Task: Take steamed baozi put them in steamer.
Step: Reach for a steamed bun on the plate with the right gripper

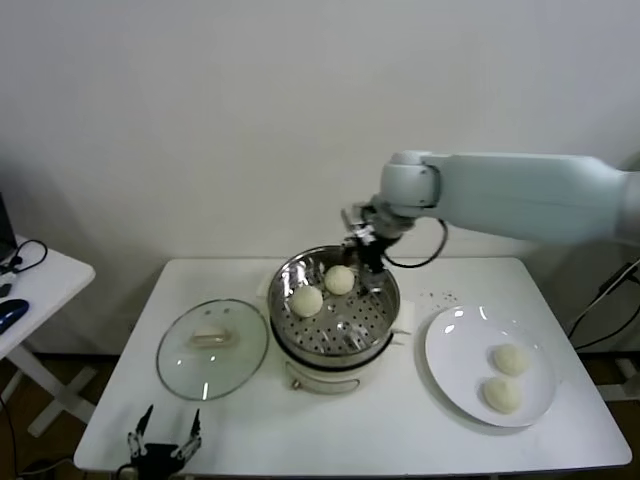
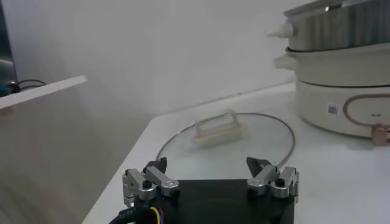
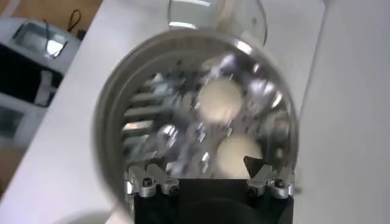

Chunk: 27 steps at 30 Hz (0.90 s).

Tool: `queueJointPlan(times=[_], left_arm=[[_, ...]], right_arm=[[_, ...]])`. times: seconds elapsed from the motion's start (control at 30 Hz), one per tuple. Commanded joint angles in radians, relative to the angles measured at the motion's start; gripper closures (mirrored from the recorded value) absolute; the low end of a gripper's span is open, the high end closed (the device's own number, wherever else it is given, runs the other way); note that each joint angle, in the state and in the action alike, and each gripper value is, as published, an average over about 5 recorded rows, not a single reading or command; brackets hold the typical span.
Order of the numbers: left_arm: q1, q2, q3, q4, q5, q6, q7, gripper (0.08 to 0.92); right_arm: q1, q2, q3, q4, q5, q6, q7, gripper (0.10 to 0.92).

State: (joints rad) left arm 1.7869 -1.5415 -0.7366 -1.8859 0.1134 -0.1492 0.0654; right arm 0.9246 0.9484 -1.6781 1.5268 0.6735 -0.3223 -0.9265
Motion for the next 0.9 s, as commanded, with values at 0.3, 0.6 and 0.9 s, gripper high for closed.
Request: queueJointPlan(times=[0.3,0.6,0.9], left_arm=[[0.003,-0.001,-0.002,-0.021,-0.004,0.005,0.0,0.177],[0.007,-0.007,-0.01,-0.013,0.006,0.006,0.001,0.177],[0.013,-0.018,-0.008,-0.007,0.025,0.003,-0.001,0.177]], right_arm=[[-0.17,-0.601,-0.15,0.165,-0.4,0.053,-0.02,0.203],[-0.688,-0.631,0.308,0.036,-0.567,0.063,-0.012,0.203],[-0.735,-0.565,0.363,-0.087,-0.601,0.08,-0.003,0.203]])
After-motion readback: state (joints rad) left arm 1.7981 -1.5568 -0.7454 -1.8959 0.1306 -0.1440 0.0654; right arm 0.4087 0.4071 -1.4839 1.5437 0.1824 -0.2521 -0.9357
